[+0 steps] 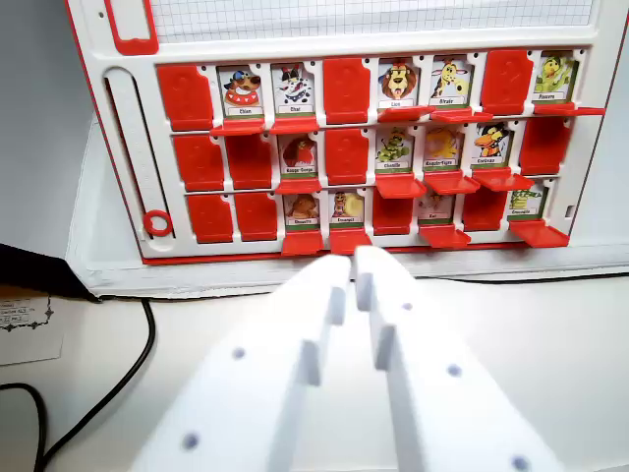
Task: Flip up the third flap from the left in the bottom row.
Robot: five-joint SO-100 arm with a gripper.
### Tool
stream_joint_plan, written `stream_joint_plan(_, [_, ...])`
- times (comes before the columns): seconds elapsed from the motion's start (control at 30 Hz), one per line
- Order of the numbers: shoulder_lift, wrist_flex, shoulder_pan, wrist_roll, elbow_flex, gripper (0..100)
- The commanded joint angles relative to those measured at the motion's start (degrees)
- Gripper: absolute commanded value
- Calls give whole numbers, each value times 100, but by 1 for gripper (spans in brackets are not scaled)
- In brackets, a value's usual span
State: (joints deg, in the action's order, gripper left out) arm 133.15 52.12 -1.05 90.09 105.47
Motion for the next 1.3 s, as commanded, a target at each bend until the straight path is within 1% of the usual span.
stream_joint_plan(0.0, [202, 44, 53, -35, -457, 0])
stream_joint_plan(0.47, [229, 44, 35, 0, -378, 0])
stream_joint_plan(0.7, [281, -193, 53, 9, -26, 0])
stream_joint_plan(1.03, [264, -1239, -211, 202, 1116, 0])
stream_joint_plan(1.27, [141, -2268, -431, 369, 2153, 0])
